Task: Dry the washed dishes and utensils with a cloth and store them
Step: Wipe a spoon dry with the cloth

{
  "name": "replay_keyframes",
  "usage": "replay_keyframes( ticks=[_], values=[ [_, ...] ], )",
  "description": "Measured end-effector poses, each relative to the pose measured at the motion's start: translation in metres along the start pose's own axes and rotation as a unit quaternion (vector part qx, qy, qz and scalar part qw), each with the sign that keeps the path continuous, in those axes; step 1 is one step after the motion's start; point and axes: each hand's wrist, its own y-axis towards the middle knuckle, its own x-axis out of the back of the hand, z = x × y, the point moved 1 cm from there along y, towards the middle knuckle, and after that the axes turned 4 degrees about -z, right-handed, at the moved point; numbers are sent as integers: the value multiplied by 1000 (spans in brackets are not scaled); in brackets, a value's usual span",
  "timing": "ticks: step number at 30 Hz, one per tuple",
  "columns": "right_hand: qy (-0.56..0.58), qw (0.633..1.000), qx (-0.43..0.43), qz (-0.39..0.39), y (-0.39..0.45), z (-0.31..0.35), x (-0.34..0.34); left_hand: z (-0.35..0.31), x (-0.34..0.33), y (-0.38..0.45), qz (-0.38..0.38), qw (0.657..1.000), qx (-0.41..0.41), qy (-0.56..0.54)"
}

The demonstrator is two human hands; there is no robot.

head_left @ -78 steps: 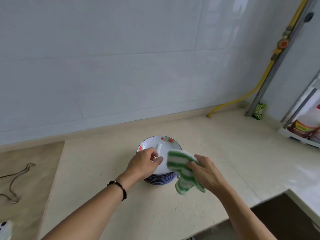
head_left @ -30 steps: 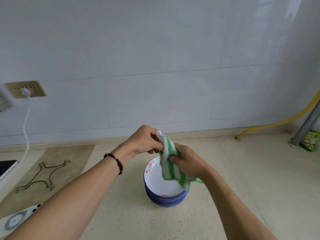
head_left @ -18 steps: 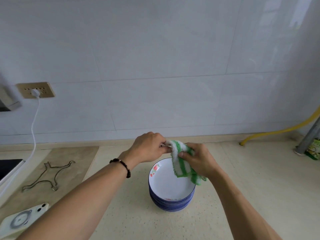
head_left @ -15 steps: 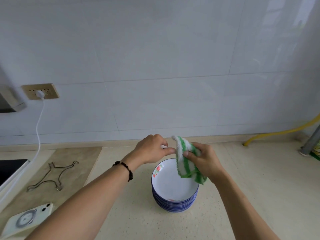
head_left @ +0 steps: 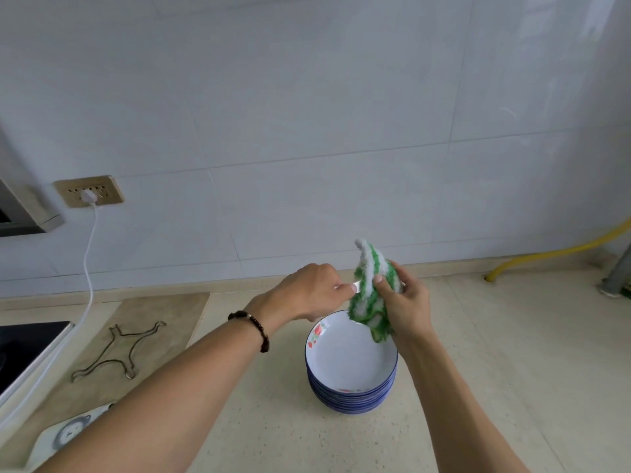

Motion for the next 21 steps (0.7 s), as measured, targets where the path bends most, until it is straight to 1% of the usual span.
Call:
replay_keyframes(
  ticks=[1,2,3,5,6,7,8,9,10,11,12,13,15,18,19,20,21],
  values=[
    [-3,1000,2,-1,-2,2,-1,1,-2,-1,2,999,2,-40],
    [-33,999,18,-1,-1,4,-1,2,-7,-4,-4,997,1,-71],
    [-81,996,45,4,-1,6,-2,4,-14,-8,-16,996,-3,-91],
    [-183,977,108,10,-1,10,-6,6,-32,-20,-54,991,0,-124],
    [-214,968,129,-7,0,11,-10,4,-40,-25,-75,986,7,-148],
    [-222,965,133,-39,0,11,-14,1,-46,-29,-95,981,16,-171],
    [-205,968,120,-83,-1,11,-18,-4,-51,-30,-115,976,25,-184],
    [-164,974,81,-136,-3,9,-24,-10,-54,-31,-129,973,32,-188],
    [-96,979,10,-180,-5,6,-30,-14,-55,-30,-138,971,40,-190],
    [-14,975,-84,-206,-10,2,-37,-15,-56,-28,-141,970,46,-193],
    [62,963,-168,-202,-15,-3,-44,-15,-54,-25,-142,969,56,-193],
    [116,953,-214,-182,-21,-5,-51,-11,-52,-23,-142,969,66,-193],
    [141,952,-233,-138,-33,-5,-60,0,-46,-21,-129,969,65,-199],
    [132,962,-215,-104,-48,4,-62,19,-30,-26,-65,978,15,-200],
    [111,970,-196,-92,-50,6,-59,24,-25,-28,-47,980,-3,-193],
    [65,980,-159,-97,-51,9,-58,32,-20,-32,-34,981,-21,-188],
    [-3,988,-111,-107,-50,12,-56,39,-14,-35,-25,983,-40,-180]
  ],
)
